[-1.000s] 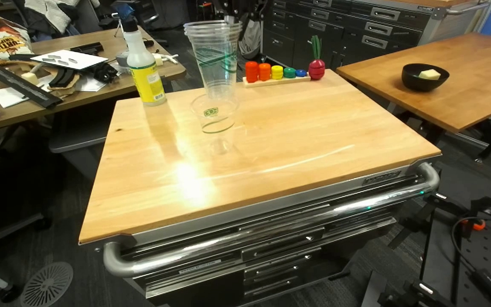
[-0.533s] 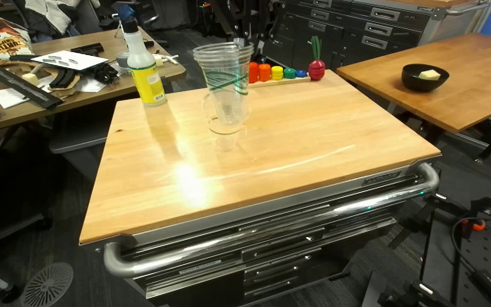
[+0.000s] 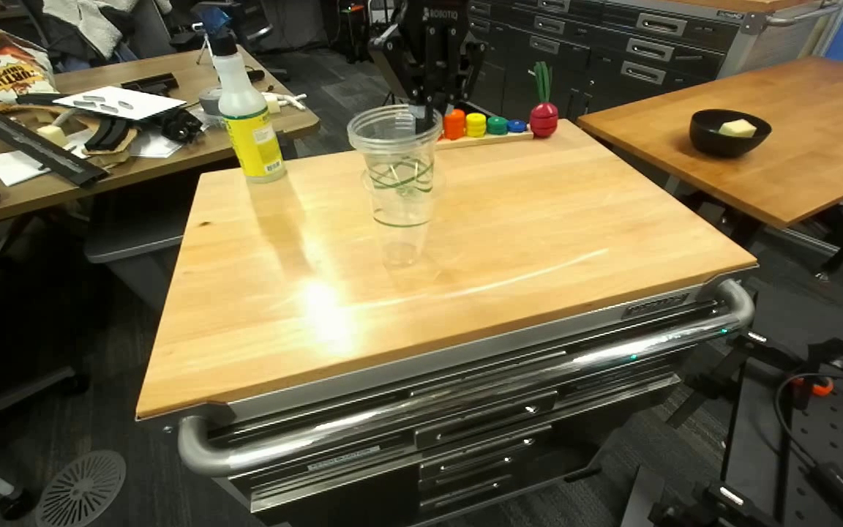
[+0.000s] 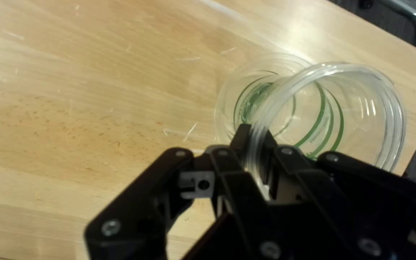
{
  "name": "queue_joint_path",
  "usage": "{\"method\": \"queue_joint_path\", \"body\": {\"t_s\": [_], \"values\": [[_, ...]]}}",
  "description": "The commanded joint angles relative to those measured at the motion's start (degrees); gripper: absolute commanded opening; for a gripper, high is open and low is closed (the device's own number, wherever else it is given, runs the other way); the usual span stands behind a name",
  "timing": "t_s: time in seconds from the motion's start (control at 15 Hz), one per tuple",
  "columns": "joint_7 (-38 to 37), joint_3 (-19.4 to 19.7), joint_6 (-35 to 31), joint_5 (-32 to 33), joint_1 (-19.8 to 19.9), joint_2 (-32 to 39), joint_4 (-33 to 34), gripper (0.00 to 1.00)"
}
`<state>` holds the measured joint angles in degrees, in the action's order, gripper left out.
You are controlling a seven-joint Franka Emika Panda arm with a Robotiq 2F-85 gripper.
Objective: Stack all four cups together
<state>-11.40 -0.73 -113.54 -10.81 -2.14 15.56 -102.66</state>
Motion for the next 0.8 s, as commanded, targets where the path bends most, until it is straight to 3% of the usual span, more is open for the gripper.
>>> {"method": "queue_joint_path", "body": {"t_s": [0.0, 0.13, 0.2, 0.27, 0.73], "values": [[2.4, -0.1, -6.5, 3.6, -0.5, -1.3, -3.6, 0.02], [3.2, -0.3, -8.1, 4.1, -0.4, -1.4, -4.2, 0.02], [3.9, -0.4, -8.5, 3.9, -0.4, -1.7, -4.4, 0.33], [4.8, -0.6, -8.6, 3.6, -0.2, -1.9, -4.6, 0.34], [12.4, -0.8, -7.6, 1.7, 1.0, -8.0, -5.7, 0.88]]}}
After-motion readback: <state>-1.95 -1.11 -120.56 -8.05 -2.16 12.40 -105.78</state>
